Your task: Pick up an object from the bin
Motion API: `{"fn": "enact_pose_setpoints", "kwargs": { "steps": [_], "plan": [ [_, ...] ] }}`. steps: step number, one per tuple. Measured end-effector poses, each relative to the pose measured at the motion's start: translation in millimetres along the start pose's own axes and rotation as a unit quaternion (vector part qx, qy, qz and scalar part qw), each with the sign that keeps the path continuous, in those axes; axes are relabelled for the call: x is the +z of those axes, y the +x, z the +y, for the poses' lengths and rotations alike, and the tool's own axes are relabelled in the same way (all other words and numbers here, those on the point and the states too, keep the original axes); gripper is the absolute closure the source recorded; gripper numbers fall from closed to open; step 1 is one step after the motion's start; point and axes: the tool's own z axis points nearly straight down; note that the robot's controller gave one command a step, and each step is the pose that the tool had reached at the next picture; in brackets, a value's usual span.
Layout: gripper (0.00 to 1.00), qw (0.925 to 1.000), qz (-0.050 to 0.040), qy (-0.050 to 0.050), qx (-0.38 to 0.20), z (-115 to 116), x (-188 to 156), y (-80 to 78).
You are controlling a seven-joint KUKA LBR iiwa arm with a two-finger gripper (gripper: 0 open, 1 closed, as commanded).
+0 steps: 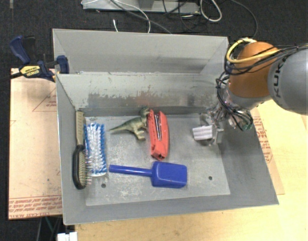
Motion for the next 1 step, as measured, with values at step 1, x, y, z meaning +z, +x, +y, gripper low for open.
{"fn": "enact_pose_setpoints", "kwargs": {
  "steps": [1],
  "plan": [
    [1.00,1.0000,-0.0009,0.000,0.000,0.1,0.2,-0.2]
  ]
}}
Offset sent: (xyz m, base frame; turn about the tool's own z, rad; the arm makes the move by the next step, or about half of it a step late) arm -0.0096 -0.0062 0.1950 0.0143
